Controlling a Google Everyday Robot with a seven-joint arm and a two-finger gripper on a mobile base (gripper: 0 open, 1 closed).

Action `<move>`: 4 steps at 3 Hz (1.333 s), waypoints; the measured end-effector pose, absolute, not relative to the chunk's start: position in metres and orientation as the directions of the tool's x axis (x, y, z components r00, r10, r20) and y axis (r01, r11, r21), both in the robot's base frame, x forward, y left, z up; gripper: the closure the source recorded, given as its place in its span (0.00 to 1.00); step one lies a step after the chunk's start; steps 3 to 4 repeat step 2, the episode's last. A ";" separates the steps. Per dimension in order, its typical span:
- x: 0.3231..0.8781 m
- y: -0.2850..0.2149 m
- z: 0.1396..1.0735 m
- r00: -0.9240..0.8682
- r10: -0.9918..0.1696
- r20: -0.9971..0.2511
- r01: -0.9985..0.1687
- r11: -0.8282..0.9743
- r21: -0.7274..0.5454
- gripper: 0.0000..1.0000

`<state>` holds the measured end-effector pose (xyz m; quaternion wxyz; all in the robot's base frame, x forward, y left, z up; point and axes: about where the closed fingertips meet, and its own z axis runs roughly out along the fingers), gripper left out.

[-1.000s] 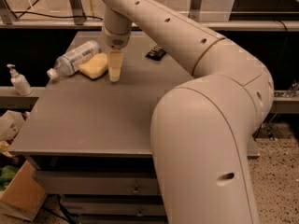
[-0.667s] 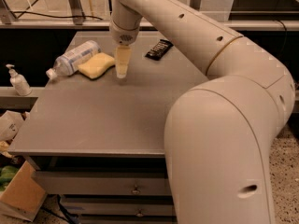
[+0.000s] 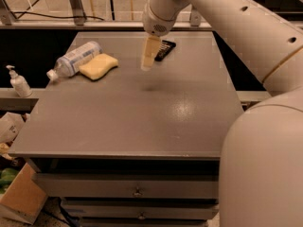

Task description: Move sponge near blue plastic bottle

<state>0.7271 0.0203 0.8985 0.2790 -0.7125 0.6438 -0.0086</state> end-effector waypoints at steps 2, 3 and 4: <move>0.700 -0.072 0.902 0.045 -0.874 -0.483 -0.911 0.163 -0.379 0.00; 0.700 -0.072 0.902 0.045 -0.874 -0.483 -0.911 0.163 -0.379 0.00; 0.700 -0.072 0.902 0.045 -0.874 -0.483 -0.911 0.163 -0.379 0.00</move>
Offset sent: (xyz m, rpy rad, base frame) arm -0.0479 -0.1565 -0.0013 0.2378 0.0375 -0.2265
